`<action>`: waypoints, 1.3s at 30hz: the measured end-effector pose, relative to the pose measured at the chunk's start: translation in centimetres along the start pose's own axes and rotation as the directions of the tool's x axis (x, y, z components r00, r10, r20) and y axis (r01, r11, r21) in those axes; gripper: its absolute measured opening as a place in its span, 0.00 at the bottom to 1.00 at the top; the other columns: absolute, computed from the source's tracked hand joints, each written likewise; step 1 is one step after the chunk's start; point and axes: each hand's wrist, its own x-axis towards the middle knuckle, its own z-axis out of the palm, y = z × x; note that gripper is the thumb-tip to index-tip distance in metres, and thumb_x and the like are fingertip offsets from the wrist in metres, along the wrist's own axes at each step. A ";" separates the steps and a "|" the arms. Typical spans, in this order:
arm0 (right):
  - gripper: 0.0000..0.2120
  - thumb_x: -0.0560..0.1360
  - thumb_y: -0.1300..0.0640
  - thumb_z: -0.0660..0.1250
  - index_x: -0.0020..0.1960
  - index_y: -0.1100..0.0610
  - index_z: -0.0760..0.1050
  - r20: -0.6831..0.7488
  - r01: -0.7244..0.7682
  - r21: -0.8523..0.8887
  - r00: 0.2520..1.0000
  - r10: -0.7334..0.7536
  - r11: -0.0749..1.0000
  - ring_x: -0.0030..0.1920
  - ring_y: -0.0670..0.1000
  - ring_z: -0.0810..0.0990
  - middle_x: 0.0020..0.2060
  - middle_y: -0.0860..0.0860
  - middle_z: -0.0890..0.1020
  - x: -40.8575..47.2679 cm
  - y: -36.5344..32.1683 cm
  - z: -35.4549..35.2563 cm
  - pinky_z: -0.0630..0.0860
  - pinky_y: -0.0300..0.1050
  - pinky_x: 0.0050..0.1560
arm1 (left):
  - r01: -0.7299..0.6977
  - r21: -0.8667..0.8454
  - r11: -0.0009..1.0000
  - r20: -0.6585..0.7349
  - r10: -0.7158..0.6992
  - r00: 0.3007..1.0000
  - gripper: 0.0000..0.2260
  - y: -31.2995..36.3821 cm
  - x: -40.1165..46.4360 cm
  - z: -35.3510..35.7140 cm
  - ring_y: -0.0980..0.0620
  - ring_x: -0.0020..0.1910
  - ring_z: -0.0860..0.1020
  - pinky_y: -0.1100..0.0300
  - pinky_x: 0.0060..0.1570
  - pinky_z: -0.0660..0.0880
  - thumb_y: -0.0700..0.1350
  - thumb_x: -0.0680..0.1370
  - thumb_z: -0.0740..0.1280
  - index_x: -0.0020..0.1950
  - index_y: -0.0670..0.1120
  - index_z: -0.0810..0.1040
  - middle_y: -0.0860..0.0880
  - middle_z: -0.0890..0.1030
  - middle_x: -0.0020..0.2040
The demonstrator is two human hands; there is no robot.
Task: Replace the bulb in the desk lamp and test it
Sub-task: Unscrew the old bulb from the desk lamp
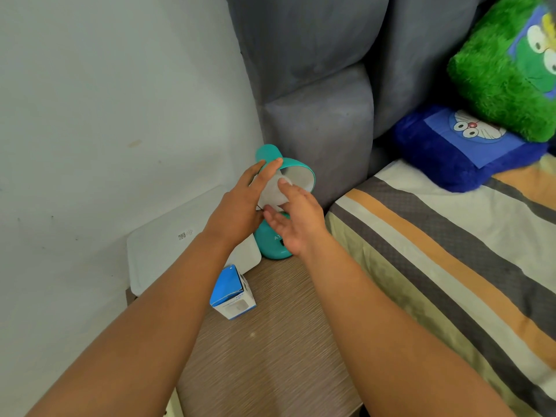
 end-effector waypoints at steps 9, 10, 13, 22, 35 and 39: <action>0.30 0.64 0.61 0.79 0.64 0.52 0.74 0.257 0.573 -0.784 0.649 -0.716 0.238 0.59 0.52 0.75 0.59 0.50 0.71 0.6 0.9 -1.4 0.75 0.49 0.63 | -0.009 -0.008 1.000 0.004 0.009 1.000 0.39 0.3 0.0 -0.3 0.42 0.65 0.76 0.44 0.57 0.78 0.41 0.76 0.71 0.77 0.63 0.51 0.47 0.63 0.77; 0.30 0.64 0.61 0.79 0.64 0.52 0.74 0.278 0.577 -0.789 0.642 -0.714 0.212 0.59 0.52 0.74 0.59 0.49 0.71 0.5 1.0 -1.7 0.75 0.50 0.63 | -0.009 -0.008 1.000 0.001 0.009 1.000 0.39 0.3 0.0 -0.3 0.42 0.65 0.76 0.44 0.57 0.79 0.42 0.76 0.71 0.77 0.63 0.51 0.47 0.63 0.77; 0.30 0.65 0.61 0.78 0.64 0.53 0.74 0.315 0.605 -0.772 0.633 -0.707 0.197 0.57 0.46 0.73 0.57 0.47 0.69 0.2 1.1 -2.8 0.76 0.48 0.62 | -0.002 -0.014 1.000 -0.001 0.002 1.000 0.39 0.5 0.0 -0.2 0.43 0.65 0.76 0.44 0.57 0.79 0.43 0.77 0.71 0.76 0.65 0.50 0.48 0.62 0.78; 0.30 0.66 0.55 0.77 0.66 0.50 0.73 0.328 0.604 -0.761 0.673 -0.663 0.237 0.58 0.48 0.76 0.59 0.46 0.70 -1.0 0.5 -6.6 0.81 0.49 0.55 | 0.117 -0.014 0.993 0.015 -0.117 0.993 0.50 2.2 -0.9 -0.7 0.45 0.78 0.58 0.51 0.74 0.62 0.37 0.74 0.73 0.80 0.60 0.41 0.47 0.53 0.82; 0.31 0.69 0.55 0.78 0.69 0.55 0.72 0.288 0.468 -0.841 0.812 -0.508 0.272 0.59 0.49 0.78 0.62 0.47 0.71 -2.1 0.8 -13.2 0.80 0.41 0.56 | 0.311 -0.187 0.932 -0.202 -0.346 0.916 0.41 6.6 -7.5 4.7 0.48 0.81 0.48 0.59 0.77 0.50 0.45 0.78 0.68 0.81 0.44 0.44 0.47 0.47 0.82; 0.31 0.68 0.53 0.78 0.68 0.54 0.72 0.305 0.450 -0.862 0.828 -0.471 0.234 0.59 0.51 0.79 0.61 0.49 0.72 -1.1 1.7 -14.3 0.81 0.46 0.55 | 0.361 -0.217 0.907 -0.106 -0.390 0.915 0.40 6.2 -9.5 7.2 0.49 0.81 0.49 0.58 0.77 0.52 0.46 0.78 0.67 0.81 0.45 0.44 0.47 0.49 0.82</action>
